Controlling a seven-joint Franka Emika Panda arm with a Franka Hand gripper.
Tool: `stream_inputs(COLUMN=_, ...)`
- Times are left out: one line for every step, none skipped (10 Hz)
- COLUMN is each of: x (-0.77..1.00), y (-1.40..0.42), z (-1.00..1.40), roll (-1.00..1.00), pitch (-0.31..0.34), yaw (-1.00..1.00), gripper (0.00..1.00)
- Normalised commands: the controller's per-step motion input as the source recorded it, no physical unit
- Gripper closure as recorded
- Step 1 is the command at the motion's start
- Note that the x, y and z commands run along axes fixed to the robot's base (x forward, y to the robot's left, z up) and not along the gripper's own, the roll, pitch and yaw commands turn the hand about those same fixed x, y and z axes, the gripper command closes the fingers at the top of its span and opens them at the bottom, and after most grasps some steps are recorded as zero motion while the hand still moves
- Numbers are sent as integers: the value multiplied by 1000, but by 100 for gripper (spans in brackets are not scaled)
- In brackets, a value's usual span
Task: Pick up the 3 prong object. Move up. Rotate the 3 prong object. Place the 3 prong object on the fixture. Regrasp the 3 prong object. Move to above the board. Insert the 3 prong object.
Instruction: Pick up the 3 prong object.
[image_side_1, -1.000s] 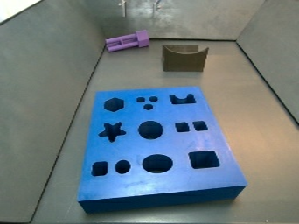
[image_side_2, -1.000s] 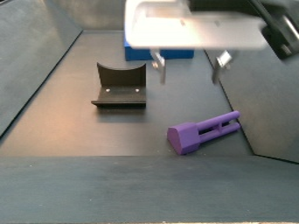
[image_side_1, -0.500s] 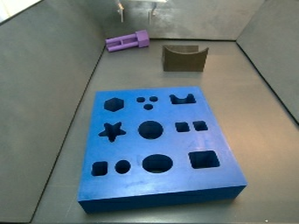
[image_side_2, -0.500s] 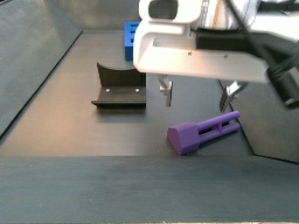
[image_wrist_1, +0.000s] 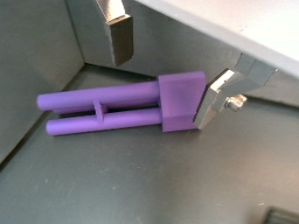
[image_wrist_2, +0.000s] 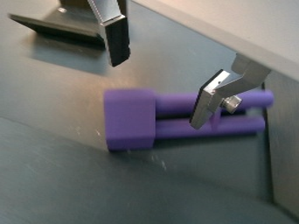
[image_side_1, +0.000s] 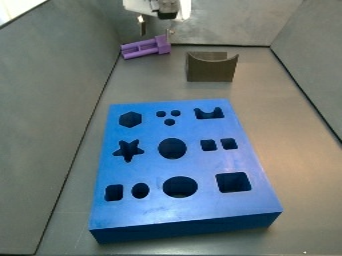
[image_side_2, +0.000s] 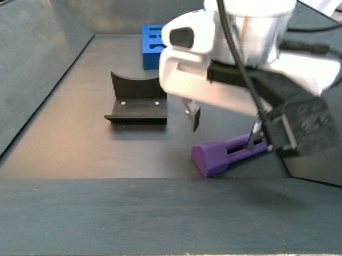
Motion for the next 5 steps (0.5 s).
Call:
stream_inputs(x=-46, y=74, z=-223, roll=-204, pitch=-190, yaw=-446, gripper=0)
stream_inputs(x=0, y=40, z=-237, roll=-233, pitch=-213, yaw=-449, gripper=0)
stream_inputs(x=0, y=0, z=-237, roll=-260, pitch=-244, yaw=-526, gripper=0)
stream_inputs(x=-46, y=0, z=-249, roll=-286, pitch=-309, yaw=-560, gripper=0)
stream_inputs(x=-283, y=-11, z=-371, roll=-227, pitch=-319, yaw=-623, gripper=0)
